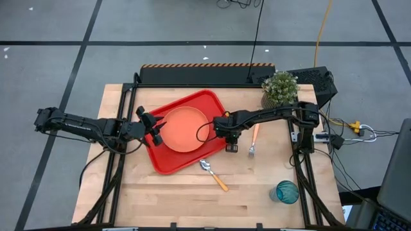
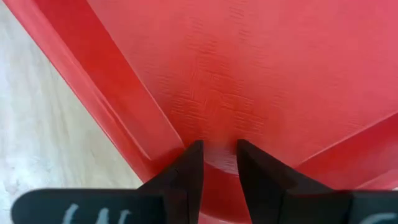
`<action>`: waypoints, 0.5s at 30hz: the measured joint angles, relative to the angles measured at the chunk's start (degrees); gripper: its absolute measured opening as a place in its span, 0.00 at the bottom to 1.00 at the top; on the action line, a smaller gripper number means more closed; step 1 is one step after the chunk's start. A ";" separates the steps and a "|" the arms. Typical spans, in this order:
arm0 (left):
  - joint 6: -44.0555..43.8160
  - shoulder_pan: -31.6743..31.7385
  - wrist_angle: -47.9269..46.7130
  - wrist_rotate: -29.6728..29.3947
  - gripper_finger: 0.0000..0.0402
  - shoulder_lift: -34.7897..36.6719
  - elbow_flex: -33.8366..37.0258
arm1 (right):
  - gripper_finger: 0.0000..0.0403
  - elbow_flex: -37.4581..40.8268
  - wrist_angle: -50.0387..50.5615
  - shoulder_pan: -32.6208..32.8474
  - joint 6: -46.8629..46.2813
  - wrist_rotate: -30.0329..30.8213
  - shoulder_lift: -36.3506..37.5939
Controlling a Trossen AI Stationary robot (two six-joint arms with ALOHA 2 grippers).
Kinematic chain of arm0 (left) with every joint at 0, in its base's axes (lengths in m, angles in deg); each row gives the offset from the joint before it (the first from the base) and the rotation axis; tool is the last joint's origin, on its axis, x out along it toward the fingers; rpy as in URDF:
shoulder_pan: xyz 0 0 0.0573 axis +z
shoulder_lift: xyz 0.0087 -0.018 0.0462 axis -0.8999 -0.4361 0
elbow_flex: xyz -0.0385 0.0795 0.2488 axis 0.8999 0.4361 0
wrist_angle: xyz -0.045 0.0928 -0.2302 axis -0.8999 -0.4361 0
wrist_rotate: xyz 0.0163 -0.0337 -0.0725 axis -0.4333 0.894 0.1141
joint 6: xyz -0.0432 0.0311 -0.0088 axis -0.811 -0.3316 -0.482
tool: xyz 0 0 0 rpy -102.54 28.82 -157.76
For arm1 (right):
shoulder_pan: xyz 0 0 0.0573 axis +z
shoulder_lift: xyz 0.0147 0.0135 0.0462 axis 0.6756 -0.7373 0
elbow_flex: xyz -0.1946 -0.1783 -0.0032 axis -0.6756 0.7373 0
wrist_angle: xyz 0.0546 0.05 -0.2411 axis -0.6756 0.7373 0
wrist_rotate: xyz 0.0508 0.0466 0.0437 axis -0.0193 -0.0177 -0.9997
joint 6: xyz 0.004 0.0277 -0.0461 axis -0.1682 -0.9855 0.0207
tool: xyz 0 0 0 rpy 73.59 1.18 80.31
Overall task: Pick and place plate/cup/fork/spoon on tray
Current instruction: Move the orange serving tray to the center of the table
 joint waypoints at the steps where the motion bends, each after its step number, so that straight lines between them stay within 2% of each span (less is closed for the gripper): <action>1: -1.71 -0.51 -1.50 0.04 0.29 0.00 0.00 | 0.23 0.00 0.00 0.02 -0.03 -0.04 0.00; 9: -27.49 -3.93 -20.82 0.71 0.29 -0.11 0.00 | 0.23 0.00 0.00 0.02 -0.24 -0.10 0.00; 12: -35.85 -4.71 -26.18 4.55 0.29 -0.11 0.00 | 0.23 0.00 0.30 0.02 -0.26 -0.10 0.00; 15: -40.69 -5.47 -26.86 10.74 0.29 -0.26 0.00 | 0.23 0.00 0.64 0.02 0.05 -0.06 0.00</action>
